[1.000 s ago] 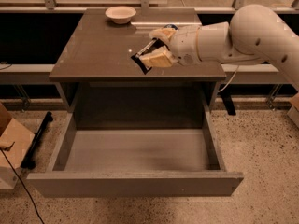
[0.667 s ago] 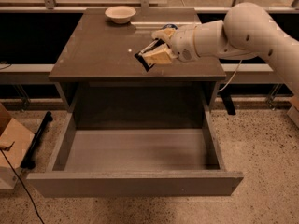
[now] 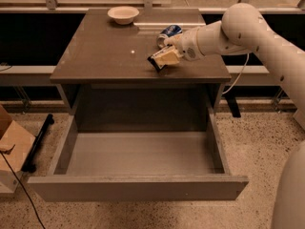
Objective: Pick rxbar chocolate from top drawer and place on counter
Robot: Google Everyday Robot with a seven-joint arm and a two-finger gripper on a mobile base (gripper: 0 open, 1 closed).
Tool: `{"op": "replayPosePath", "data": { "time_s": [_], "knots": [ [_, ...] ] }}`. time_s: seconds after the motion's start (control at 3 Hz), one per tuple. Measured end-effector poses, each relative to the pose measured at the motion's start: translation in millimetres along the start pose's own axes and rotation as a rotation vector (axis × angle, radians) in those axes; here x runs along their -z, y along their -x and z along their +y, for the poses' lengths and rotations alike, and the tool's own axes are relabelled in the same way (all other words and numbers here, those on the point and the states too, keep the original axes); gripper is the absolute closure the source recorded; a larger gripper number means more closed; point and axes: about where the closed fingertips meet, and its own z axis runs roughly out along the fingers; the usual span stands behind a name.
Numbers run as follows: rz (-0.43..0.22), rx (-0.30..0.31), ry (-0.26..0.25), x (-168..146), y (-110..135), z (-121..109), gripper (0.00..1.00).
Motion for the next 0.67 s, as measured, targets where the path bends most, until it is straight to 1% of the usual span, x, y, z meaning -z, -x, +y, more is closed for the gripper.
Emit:
{"op": "replayPosePath", "data": {
  "time_s": [0.67],
  "knots": [
    [0.000, -0.001, 0.007, -4.4, 0.2, 2.0, 0.27]
  ]
}}
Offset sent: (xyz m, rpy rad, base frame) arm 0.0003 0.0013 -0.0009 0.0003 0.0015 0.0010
